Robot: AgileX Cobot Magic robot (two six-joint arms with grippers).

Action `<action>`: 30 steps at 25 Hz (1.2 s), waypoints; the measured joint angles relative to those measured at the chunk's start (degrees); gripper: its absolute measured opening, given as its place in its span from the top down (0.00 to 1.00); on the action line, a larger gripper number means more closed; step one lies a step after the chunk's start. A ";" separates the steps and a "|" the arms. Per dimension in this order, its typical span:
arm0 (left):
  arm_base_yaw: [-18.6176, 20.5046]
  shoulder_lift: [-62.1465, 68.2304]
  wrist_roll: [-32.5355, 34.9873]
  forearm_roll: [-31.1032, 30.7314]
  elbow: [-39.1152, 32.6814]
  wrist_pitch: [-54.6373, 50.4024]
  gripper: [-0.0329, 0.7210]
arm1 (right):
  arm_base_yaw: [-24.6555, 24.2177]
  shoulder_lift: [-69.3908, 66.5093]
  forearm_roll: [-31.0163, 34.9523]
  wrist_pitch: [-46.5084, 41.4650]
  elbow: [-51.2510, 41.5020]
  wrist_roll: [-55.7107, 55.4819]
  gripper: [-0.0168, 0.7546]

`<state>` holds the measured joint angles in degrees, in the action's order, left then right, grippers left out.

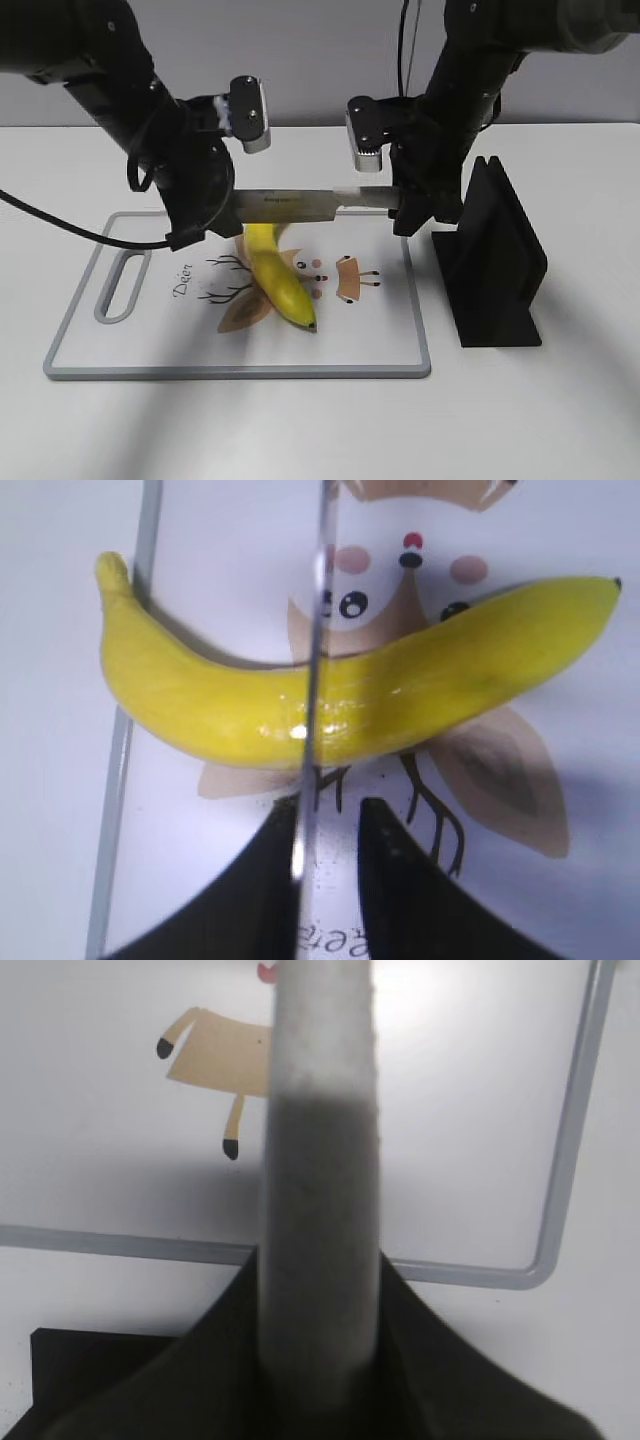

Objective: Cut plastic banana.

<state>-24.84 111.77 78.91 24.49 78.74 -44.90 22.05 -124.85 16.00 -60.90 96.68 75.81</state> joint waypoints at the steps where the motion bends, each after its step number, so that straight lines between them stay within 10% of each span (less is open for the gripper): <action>1: 0.00 -0.88 0.00 0.42 0.00 -0.47 0.58 | 0.00 0.35 0.00 -0.18 0.00 -0.24 0.74; 7: 0.00 -6.59 -2.26 2.02 0.00 -1.28 0.22 | 0.00 3.27 -0.55 -2.19 0.05 -0.96 0.74; 17: 0.00 -16.01 -9.21 1.56 0.00 -0.77 0.18 | 0.00 7.82 -1.27 -7.37 0.59 -4.62 0.75; 30: 0.00 -24.60 -39.14 -17.18 0.00 -0.06 0.18 | 0.00 14.94 -3.05 -8.59 2.08 -27.06 0.75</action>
<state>-24.84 87.17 39.76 7.31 78.74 -44.95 22.05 -109.91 12.94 -69.49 98.76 48.75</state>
